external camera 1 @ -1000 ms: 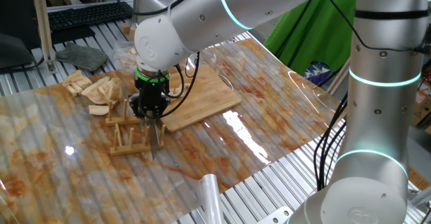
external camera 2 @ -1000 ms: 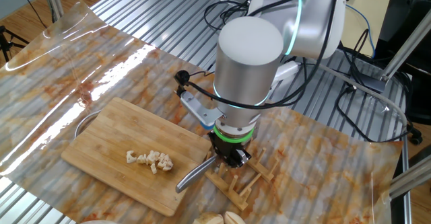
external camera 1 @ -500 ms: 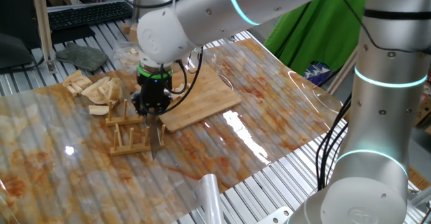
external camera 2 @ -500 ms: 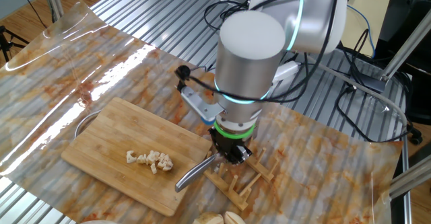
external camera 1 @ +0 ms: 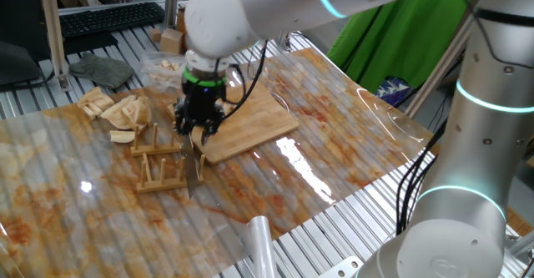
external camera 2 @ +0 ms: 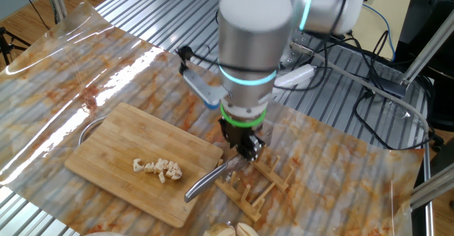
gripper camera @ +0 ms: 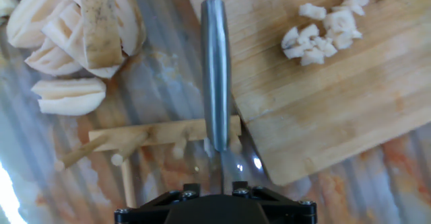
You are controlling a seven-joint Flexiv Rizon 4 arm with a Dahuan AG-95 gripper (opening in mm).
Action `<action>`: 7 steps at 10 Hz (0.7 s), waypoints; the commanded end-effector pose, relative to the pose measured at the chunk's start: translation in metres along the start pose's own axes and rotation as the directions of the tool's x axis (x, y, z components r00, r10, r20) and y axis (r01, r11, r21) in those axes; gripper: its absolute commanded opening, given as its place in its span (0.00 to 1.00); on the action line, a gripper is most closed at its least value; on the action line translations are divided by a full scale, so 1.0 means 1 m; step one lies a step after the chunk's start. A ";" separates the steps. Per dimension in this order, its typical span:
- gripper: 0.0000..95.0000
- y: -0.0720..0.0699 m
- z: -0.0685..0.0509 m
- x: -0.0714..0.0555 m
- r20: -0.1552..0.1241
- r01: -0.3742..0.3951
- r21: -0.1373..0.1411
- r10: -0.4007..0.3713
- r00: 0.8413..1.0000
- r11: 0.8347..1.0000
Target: Slice the lotus root
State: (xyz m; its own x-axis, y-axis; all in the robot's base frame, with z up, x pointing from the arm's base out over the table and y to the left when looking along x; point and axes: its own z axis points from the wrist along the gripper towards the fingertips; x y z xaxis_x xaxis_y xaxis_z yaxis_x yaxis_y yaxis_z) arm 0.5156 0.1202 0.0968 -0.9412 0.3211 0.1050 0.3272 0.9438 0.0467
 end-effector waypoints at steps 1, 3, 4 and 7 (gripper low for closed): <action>0.20 -0.008 -0.015 0.001 -0.009 -0.016 -0.030 0.016 1.000 0.999; 0.20 -0.022 -0.030 -0.002 -0.001 0.016 -0.013 -0.016 1.000 1.000; 0.20 -0.029 -0.033 -0.005 0.004 0.028 -0.007 -0.028 1.000 1.000; 0.20 -0.063 -0.038 -0.026 0.014 0.109 0.010 -0.109 0.994 0.994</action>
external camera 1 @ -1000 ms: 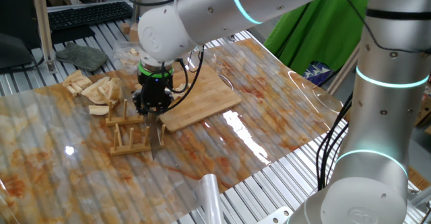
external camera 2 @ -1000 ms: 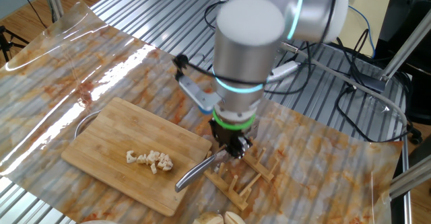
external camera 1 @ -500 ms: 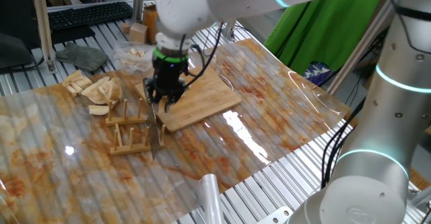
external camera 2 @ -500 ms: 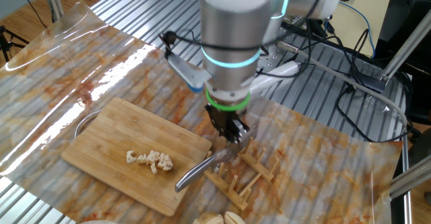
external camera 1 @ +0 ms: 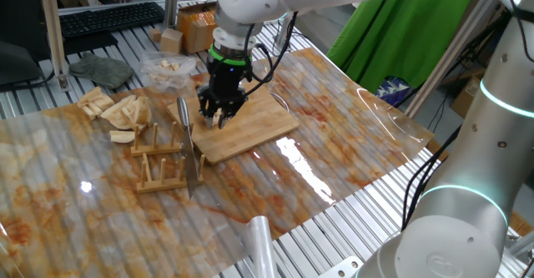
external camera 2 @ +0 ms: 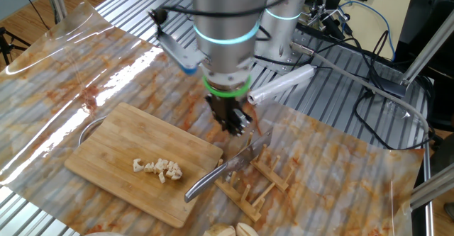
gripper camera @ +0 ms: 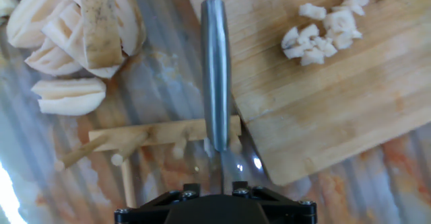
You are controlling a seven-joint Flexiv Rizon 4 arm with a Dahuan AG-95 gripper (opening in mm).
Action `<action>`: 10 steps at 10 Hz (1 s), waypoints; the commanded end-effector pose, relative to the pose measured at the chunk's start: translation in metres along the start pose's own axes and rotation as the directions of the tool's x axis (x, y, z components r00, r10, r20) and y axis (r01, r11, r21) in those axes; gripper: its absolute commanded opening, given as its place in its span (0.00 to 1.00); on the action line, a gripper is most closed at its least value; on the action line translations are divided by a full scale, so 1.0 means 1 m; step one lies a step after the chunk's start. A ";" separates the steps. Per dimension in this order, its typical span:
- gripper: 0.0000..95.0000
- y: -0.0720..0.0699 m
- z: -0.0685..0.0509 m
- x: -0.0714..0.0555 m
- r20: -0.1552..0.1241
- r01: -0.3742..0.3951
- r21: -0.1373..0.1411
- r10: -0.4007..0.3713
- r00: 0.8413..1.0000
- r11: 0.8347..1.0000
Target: Slice the lotus root
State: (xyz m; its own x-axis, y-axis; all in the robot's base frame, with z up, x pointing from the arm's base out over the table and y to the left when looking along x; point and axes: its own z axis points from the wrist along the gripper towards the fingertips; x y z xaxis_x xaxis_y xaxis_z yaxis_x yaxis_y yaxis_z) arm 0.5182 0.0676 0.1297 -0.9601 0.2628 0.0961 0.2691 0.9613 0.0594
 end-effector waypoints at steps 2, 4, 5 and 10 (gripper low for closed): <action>0.00 -0.028 0.000 -0.018 0.012 0.070 0.015 -0.070 0.997 0.997; 0.00 -0.048 0.002 -0.030 0.010 0.130 0.009 -0.130 0.991 0.991; 0.00 -0.052 0.004 -0.033 0.006 0.156 0.008 -0.156 0.988 0.988; 0.00 -0.082 0.010 -0.047 0.002 0.186 0.016 -0.186 0.982 0.982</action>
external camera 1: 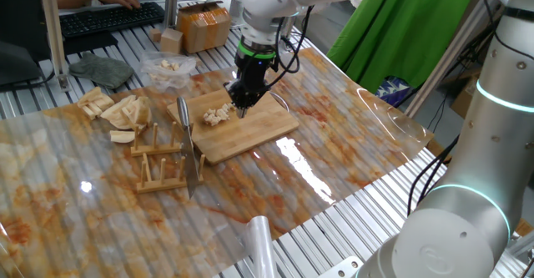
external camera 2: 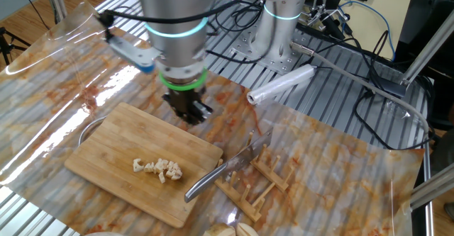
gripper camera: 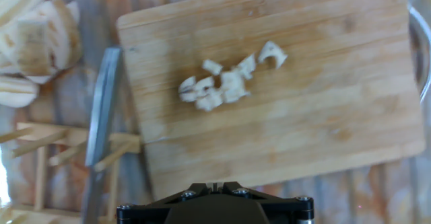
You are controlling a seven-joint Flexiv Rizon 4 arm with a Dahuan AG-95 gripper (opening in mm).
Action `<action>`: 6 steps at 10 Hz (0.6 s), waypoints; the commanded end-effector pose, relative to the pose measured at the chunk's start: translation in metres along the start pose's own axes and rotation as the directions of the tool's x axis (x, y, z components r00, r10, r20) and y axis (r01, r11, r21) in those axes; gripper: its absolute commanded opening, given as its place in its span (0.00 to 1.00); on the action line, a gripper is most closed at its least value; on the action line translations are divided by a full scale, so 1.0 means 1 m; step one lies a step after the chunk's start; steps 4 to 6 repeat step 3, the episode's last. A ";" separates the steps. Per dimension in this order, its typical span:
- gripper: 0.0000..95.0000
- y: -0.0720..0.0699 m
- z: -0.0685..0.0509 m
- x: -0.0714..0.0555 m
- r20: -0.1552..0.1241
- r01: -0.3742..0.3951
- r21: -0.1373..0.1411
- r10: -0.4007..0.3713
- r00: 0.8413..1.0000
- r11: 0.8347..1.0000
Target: Slice the lotus root
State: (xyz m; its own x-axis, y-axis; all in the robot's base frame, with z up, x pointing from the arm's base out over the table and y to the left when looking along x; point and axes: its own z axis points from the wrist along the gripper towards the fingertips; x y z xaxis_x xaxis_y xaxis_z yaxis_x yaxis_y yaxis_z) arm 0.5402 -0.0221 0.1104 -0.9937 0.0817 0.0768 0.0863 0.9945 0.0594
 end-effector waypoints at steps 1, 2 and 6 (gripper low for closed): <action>0.00 -0.005 0.001 -0.001 -0.005 0.007 0.001 -0.007 1.000 1.000; 0.00 -0.006 0.001 0.000 -0.006 0.006 -0.001 -0.006 1.000 1.000; 0.00 -0.007 0.001 0.000 -0.006 0.006 -0.001 -0.006 1.000 1.000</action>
